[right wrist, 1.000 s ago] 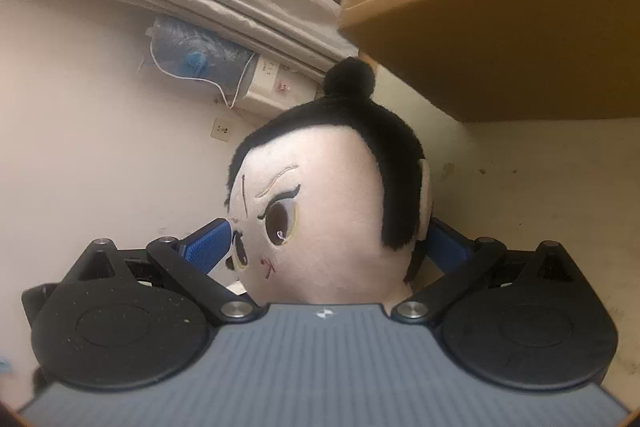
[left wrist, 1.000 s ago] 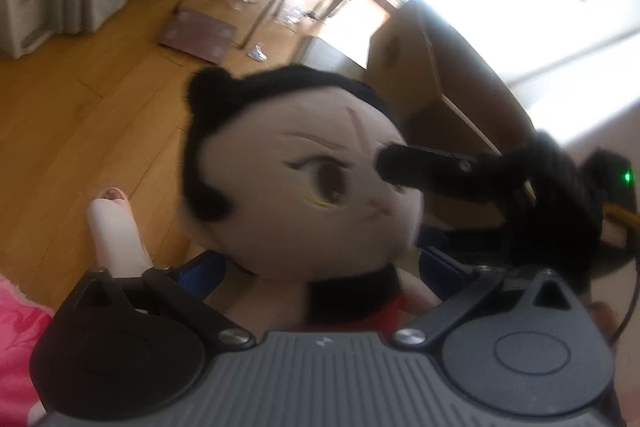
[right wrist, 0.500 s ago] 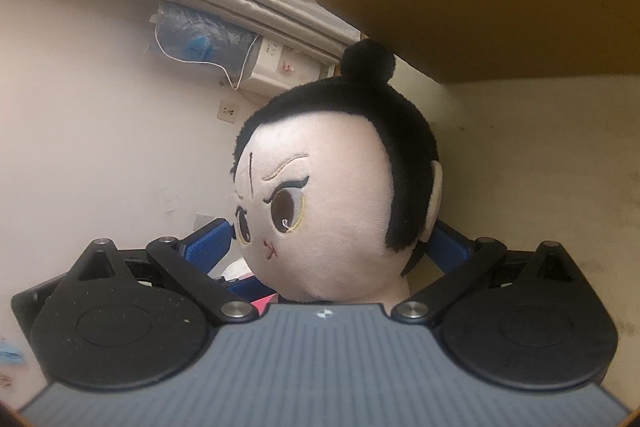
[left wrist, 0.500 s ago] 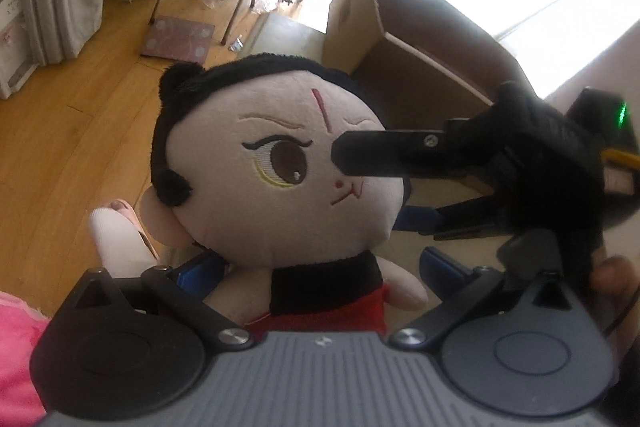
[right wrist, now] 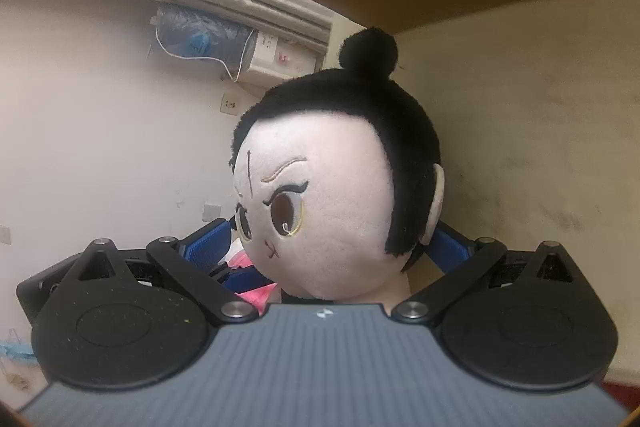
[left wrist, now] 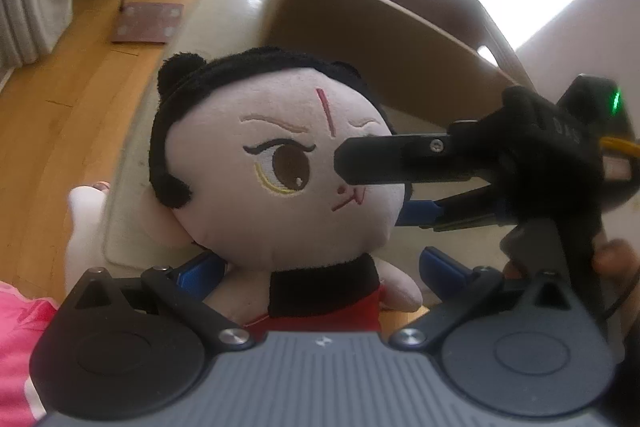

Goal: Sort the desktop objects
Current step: 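Lift the plush doll off the table with the right gripper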

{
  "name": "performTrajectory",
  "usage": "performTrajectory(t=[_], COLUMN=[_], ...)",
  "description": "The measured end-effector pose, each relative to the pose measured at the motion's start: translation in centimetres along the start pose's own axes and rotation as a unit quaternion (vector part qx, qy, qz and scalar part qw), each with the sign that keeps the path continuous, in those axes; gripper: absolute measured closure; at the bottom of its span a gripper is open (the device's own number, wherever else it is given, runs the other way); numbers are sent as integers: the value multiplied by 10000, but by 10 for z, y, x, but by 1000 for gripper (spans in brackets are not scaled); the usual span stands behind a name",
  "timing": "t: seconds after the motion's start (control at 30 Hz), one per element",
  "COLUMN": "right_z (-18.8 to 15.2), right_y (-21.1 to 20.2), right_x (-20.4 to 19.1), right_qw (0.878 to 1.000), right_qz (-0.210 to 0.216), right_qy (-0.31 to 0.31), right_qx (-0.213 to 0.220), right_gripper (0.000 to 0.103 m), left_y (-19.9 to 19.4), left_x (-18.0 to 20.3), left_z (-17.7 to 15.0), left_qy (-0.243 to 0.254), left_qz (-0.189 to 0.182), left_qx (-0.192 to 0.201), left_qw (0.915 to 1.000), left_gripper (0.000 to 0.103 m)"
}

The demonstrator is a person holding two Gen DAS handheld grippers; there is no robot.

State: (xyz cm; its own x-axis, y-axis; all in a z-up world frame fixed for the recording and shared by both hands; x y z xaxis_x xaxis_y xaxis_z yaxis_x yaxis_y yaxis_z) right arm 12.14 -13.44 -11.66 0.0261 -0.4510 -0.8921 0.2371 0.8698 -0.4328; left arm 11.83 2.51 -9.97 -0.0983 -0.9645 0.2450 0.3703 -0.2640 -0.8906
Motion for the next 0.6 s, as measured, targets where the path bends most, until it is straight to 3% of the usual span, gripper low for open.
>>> performTrajectory(t=[0.3, 0.6], right_z=[-27, -7], right_y=[-55, -103], right_x=[26, 42], right_qw=[9978, 9864], right_qz=[-184, -635], right_qy=[315, 324], right_qx=[552, 1483], right_gripper=[1, 1], left_y=[8, 28], left_x=[52, 80], left_z=[-1, 33], left_qy=[827, 718], left_qz=[-266, -672], left_qx=[-115, 93], left_qw=[9962, 9951], left_gripper=[0, 0])
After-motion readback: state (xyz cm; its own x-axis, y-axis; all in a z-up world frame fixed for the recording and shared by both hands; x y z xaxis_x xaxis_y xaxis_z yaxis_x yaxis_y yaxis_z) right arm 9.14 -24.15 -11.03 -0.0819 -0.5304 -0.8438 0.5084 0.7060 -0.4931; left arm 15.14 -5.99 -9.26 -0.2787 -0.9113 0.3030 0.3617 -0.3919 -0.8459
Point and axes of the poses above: each gripper's, at about its wrist camera, not at the fingertips, and y roughly the way its jaws point, x to its right, z to its top, the point moved 3 cm from there along y, roughly the way its jaws point, and after that the axes turned 10 degrees about z, right-handed, at the moved point
